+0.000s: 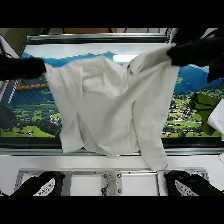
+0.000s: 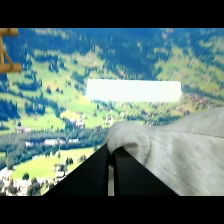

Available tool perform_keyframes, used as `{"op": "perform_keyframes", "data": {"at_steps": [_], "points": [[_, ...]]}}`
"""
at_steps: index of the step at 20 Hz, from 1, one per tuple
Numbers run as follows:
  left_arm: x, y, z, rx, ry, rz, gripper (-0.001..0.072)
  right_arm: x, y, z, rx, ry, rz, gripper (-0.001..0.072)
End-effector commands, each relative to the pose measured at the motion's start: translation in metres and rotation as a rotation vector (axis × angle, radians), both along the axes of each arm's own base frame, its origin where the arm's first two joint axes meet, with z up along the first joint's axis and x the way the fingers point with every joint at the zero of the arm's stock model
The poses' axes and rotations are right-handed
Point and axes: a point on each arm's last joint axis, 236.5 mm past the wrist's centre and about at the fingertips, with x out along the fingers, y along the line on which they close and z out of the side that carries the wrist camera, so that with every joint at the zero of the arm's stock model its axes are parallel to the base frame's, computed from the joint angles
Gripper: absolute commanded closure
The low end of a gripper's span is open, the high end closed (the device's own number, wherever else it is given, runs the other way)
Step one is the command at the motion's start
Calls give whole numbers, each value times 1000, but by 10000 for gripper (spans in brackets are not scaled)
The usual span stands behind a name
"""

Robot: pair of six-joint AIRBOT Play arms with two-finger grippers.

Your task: Fold the clothes and pants, and hang the long-sleeved shirts on hangers.

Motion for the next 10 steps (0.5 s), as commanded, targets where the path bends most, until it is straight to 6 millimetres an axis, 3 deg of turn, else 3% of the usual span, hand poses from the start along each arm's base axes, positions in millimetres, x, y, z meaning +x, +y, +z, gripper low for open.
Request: {"op": "perform_keyframes", "data": {"at_steps": [1,4,6,8,10], "points": [[-30,1,-104,21,285,-25,686,-19,-20,-99,-119,269,-30,687],[-75,-29,-162,-65,430,-133,685,-57,-27,-182,-152,467,-30,686],[-88,-54,-180,-167,460,-192,686,-69,-29,-220,-163,541,-34,684],[-80,-63,-184,-208,422,-195,685,-61,-28,-233,-155,523,-47,682],[-54,-61,-174,-203,366,-183,685,-29,-26,-220,-117,395,-80,682]]}}
